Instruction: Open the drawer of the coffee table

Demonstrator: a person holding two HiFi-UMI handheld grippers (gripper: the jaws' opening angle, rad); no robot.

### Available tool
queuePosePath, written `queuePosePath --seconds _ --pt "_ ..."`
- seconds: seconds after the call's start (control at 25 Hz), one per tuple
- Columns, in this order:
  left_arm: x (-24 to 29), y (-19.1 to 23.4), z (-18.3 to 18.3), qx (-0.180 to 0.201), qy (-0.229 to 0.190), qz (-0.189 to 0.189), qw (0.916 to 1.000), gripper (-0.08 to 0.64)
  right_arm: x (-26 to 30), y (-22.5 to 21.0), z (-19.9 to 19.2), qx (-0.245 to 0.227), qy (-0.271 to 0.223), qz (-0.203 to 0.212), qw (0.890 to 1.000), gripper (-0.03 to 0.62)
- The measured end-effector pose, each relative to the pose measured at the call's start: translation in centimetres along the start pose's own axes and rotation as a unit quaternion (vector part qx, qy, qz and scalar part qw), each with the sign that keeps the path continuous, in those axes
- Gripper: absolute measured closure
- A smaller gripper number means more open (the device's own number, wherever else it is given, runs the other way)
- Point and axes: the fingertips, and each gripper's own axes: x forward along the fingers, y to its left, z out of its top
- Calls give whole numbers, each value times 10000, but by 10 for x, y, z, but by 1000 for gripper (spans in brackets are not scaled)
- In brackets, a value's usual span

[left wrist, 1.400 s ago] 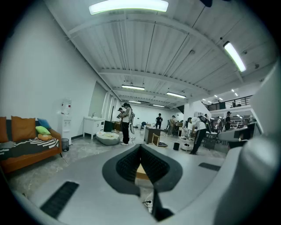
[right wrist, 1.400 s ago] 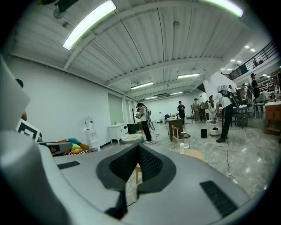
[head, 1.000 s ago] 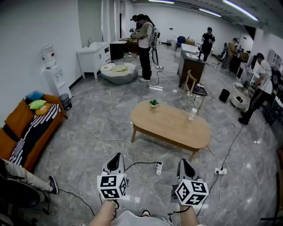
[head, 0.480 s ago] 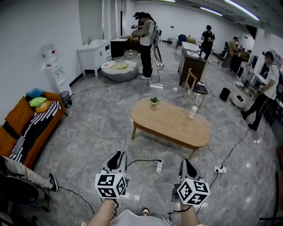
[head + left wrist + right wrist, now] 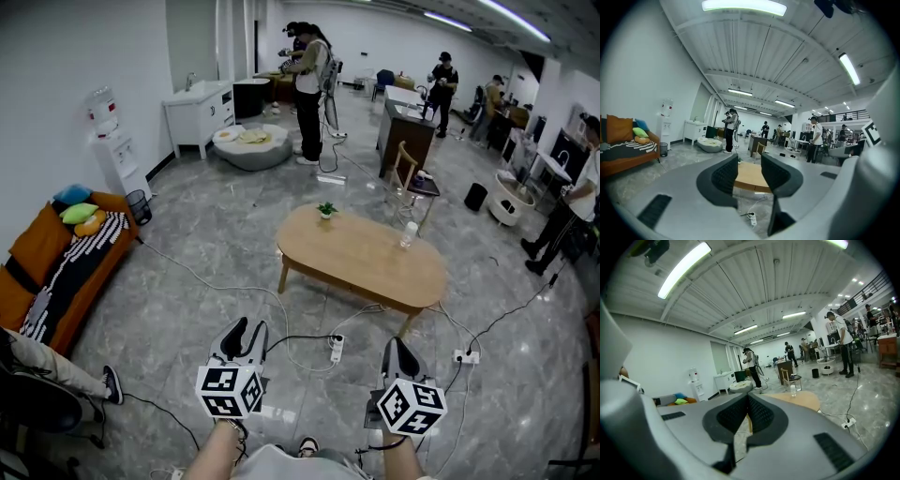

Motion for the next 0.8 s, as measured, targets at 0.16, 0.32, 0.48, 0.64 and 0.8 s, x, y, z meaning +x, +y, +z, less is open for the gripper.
queuePosePath --seconds 0.16,0.32,0.48,0.64,0.8 --pt "-1 6 -4 -26 17 25 10000 366 0 1 -2 -4 -8 -21 10000 592" --pt "-2 10 -5 -31 6 56 10000 294 1 1 -4 -17 15 -14 10000 592" --pt "-4 15 -6 1 26 106 9999 234 4 6 -4 -29 49 47 10000 592" --pt "-4 24 -10 -13 14 220 9998 151 10 12 -7 -44 83 132 9999 592" --pt "-5 28 -11 -23 12 273 9996 128 13 13 -8 -58 122 180 9997 592"
